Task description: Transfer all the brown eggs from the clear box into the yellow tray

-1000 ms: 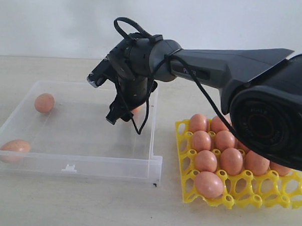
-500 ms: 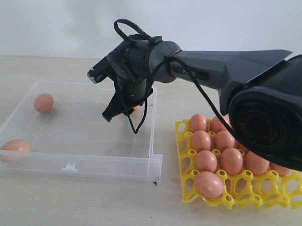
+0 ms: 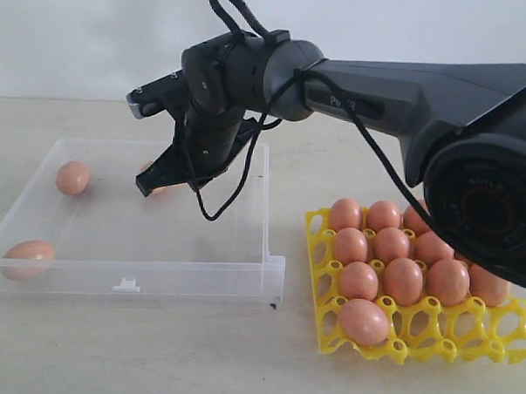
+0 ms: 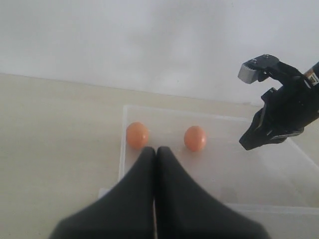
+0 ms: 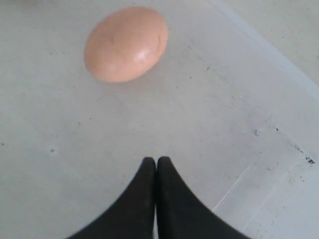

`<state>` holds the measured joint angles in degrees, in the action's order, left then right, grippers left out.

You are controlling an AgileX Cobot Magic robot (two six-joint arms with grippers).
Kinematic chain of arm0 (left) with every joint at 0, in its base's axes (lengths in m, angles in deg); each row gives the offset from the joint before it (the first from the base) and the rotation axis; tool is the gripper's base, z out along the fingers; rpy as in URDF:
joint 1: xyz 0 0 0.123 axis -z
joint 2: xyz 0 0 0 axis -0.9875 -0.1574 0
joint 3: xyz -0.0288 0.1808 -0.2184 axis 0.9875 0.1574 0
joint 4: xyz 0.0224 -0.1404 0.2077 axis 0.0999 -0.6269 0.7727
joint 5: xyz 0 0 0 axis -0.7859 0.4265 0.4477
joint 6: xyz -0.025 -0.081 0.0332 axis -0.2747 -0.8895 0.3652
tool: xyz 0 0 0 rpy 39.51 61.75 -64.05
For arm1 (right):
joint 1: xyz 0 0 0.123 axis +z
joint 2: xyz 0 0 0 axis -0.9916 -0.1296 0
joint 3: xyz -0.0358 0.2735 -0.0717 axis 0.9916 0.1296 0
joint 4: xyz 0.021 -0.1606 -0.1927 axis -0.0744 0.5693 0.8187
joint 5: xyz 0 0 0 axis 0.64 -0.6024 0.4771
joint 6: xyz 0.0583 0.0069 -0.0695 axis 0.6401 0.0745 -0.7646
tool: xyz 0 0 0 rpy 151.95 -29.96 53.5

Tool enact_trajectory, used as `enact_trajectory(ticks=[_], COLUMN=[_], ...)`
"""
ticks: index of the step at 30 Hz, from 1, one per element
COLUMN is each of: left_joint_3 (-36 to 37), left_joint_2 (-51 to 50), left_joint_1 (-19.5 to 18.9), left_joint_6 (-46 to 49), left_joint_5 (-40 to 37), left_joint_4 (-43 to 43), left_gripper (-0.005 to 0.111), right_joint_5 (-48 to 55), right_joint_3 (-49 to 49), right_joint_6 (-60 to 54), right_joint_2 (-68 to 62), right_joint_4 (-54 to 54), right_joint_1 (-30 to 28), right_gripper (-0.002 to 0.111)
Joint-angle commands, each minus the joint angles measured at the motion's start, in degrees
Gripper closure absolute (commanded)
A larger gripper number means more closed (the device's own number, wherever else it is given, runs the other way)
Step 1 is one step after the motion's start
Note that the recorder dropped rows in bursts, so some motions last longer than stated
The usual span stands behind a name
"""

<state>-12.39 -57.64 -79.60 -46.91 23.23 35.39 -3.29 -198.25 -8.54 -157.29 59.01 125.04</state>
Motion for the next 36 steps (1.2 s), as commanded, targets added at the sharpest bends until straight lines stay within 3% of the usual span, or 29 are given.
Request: enact_trajectory(ticks=[1, 4, 6, 9, 10, 12, 18, 21, 31, 33, 36], left_joint_3=[0.17, 0.17, 0.17, 0.17, 0.17, 0.17, 0.17, 0.17, 0.17, 0.17, 0.17], left_joint_2=[-0.17, -0.17, -0.17, -0.17, -0.17, -0.17, -0.17, -0.17, -0.17, -0.17, -0.17], left_joint_1=[0.45, 0.45, 0.45, 0.45, 0.45, 0.45, 0.45, 0.45, 0.45, 0.45, 0.45], left_joint_6=[0.44, 0.44, 0.44, 0.44, 0.44, 0.44, 0.44, 0.44, 0.44, 0.44, 0.44], left_joint_5=[0.06, 0.06, 0.06, 0.06, 0.06, 0.06, 0.29, 0.42, 0.42, 0.42, 0.42], left_joint_4=[2.59, 7.33, 7.33, 7.33, 7.33, 7.33, 7.33, 7.33, 7.33, 7.33, 7.33], left_gripper=[0.111, 0.111, 0.111, 0.111, 0.111, 0.111, 0.111, 0.111, 0.111, 0.111, 0.111], right_joint_5=[-2.83, -10.22, -16.10, -25.19, -28.66, -27.11, -0.88, -0.24, -8.11, -6.94, 5.80], right_joint_3=[-0.01, -0.01, -0.12, -0.12, -0.12, -0.90, -21.53, -26.84, -27.12, -27.12, -27.12], right_joint_6=[-1.73, -7.84, -7.68, -7.29, -8.87, -11.69, -14.01, -15.79, -16.24, -16.24, -16.68], right_joint_2=[0.55, 0.55, 0.55, 0.41, 0.41, 0.41, -11.05, -14.41, -18.64, -19.28, -18.82], right_joint_4=[-3.42, -13.69, -17.99, -20.74, -20.74, -20.74, -20.03, -17.04, -14.59, -13.94, -14.13], right_joint_1=[-0.07, 0.02, 0.76, 2.04, 2.26, 2.00, 0.29, 0.39, 0.39, 0.39, 0.51], right_gripper=[0.098, 0.057, 0.040, 0.051, 0.063, 0.075, 0.062, 0.062, 0.062, 0.062, 0.062])
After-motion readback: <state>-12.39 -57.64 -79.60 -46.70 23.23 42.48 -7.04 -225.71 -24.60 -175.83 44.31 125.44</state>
